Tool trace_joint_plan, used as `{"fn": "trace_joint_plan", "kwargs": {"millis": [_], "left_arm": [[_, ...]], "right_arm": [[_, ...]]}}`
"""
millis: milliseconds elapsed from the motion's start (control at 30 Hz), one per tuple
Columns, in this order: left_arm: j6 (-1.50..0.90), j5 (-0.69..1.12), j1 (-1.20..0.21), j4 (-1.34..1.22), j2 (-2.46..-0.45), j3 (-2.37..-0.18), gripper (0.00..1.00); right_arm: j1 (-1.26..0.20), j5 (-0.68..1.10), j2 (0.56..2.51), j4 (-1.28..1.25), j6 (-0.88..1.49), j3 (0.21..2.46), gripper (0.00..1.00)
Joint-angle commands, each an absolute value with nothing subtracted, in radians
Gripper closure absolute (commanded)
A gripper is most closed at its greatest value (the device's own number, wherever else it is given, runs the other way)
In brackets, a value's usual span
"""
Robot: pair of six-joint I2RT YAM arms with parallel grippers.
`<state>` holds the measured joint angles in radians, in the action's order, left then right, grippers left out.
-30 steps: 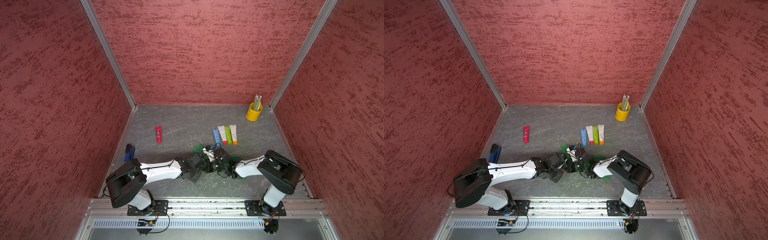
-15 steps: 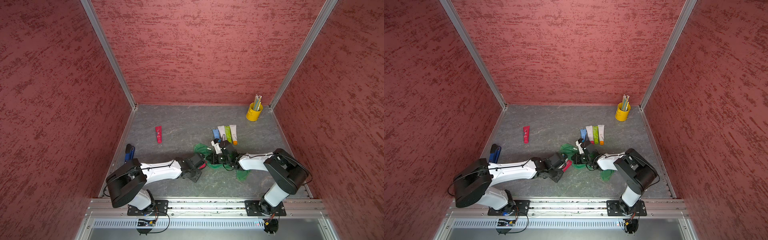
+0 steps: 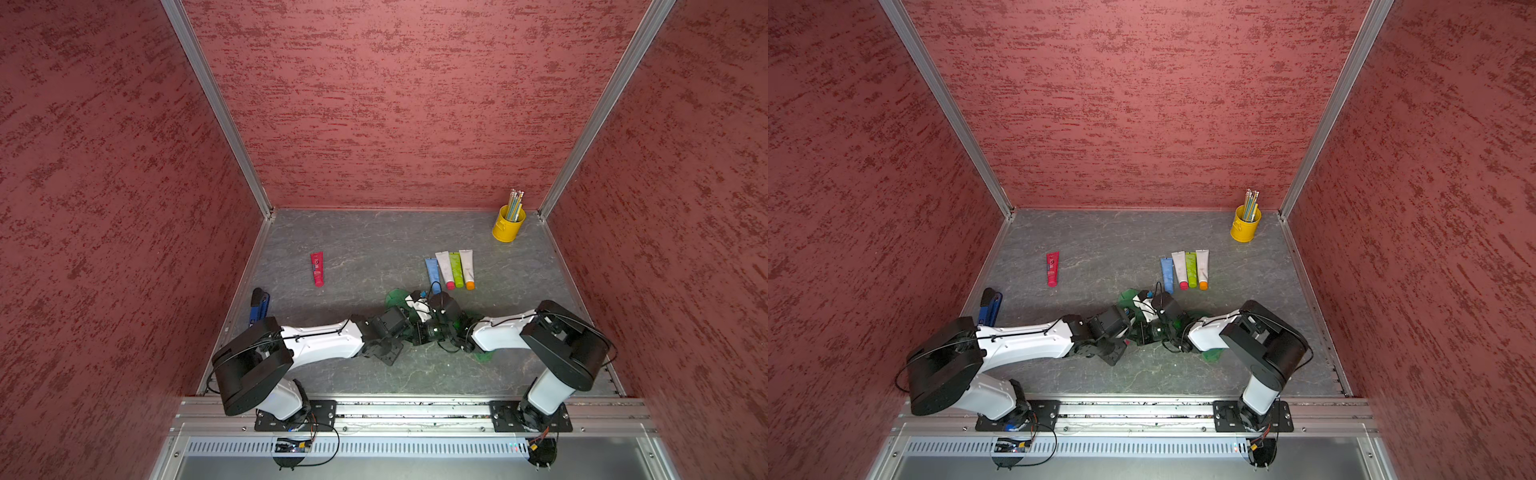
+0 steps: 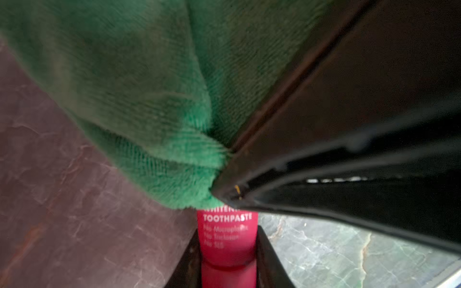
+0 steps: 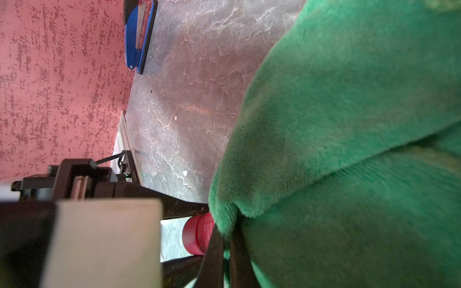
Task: Wipe the surface of the toothpaste tube
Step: Wipe the dirt from the toothpaste tube.
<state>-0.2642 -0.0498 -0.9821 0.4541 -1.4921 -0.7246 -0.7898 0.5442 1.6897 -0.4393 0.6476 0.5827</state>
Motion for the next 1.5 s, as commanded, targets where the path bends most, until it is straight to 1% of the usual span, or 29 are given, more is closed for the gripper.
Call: {"fn": "trace_joint_plan", "kwargs": {"millis": [0,167,233,333,467,633,767,867,967,1033,1133,1233,1367,1467], "left_arm": [[-0.259,-0.055,-0.985,0.422,-1.49,-0.723,0.89],[-0.261,-0.059,-0.986,0.42,-1.485,-0.719,0.9],[-0.261,-0.059,-0.986,0.421,-1.488,-0.721,0.9],[-0.259,-0.059,-0.986,0.422,-1.49,-0.722,0.9],[-0.259,-0.058,-0.986,0.42,-1.49,-0.721,0.9],[-0.259,-0.059,-0.986,0.421,-1.492,-0.723,0.91],[-0.259,-0.06,-0.987,0.422,-1.492,-0.723,0.91],[-0.261,-0.06,-0.988,0.421,-1.487,-0.72,0.91],[-0.261,-0.063,-0.99,0.42,-1.48,-0.717,0.91],[-0.261,-0.063,-0.991,0.42,-1.479,-0.716,0.91],[-0.26,-0.063,-0.991,0.419,-1.481,-0.716,0.91],[-0.259,-0.062,-0.991,0.419,-1.48,-0.717,0.91],[-0.258,-0.06,-0.991,0.421,-1.492,-0.723,0.91],[-0.258,-0.061,-0.992,0.423,-1.496,-0.726,0.91]], "right_arm": [[-0.736,0.574,1.72,-0.33,0.608,0.57,1.0],[-0.621,0.47,1.704,-0.254,0.548,0.619,1.0],[-0.612,0.474,1.714,-0.252,0.543,0.64,1.0],[-0.616,0.533,1.745,-0.294,0.563,0.644,1.0],[-0.672,0.603,1.749,-0.362,0.606,0.602,1.0],[-0.8,0.691,1.732,-0.507,0.725,0.529,1.0],[-0.851,0.713,1.739,-0.563,0.759,0.509,1.0],[-0.813,0.675,1.741,-0.502,0.712,0.52,1.0],[-0.709,0.661,1.729,-0.465,0.678,0.524,1.0],[-0.625,0.606,1.719,-0.381,0.621,0.553,1.0],[-0.544,0.521,1.709,-0.272,0.563,0.614,1.0],[-0.537,0.498,1.711,-0.254,0.555,0.649,1.0],[-0.557,0.557,1.737,-0.336,0.593,0.635,1.0],[-0.607,0.605,1.75,-0.386,0.62,0.617,1.0]]}}
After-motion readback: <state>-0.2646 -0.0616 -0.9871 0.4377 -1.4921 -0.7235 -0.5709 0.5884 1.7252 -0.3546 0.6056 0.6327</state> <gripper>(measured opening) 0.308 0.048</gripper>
